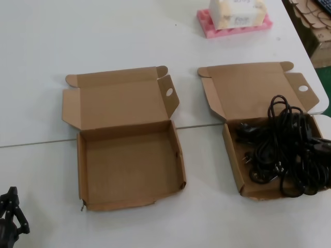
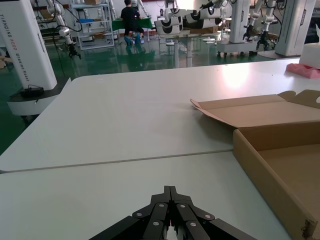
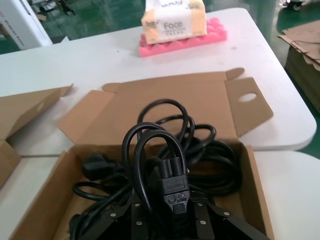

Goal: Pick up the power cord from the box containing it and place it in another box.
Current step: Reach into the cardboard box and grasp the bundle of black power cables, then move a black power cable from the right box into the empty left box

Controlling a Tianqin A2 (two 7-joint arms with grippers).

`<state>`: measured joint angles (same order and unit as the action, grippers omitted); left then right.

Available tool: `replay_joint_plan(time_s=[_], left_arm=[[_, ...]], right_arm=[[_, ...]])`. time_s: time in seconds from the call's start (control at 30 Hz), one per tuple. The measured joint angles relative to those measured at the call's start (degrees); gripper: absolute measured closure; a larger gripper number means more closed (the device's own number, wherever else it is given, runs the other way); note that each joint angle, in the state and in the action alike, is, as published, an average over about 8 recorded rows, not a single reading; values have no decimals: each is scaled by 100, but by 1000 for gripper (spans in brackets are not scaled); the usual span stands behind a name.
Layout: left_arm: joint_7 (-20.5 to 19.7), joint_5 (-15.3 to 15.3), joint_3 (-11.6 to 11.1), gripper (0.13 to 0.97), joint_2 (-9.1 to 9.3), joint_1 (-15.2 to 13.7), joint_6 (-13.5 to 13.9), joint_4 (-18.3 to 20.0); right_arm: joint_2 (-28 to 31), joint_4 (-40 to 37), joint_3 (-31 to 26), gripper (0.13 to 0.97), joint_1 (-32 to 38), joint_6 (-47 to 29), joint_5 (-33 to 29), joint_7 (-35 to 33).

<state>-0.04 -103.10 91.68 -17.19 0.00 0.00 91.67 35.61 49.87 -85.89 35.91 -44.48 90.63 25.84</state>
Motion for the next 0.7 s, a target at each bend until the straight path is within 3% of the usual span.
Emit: replay_joint_plan(time_s=[0.53, 0.7], left_arm=[[0, 0, 0, 934, 0, 0, 0, 0], [0, 0, 0, 934, 0, 0, 0, 0]], right_arm=[[333, 1207, 474, 816, -341, -539, 44, 0], [263, 1838, 781, 817, -410, -935, 358, 0]])
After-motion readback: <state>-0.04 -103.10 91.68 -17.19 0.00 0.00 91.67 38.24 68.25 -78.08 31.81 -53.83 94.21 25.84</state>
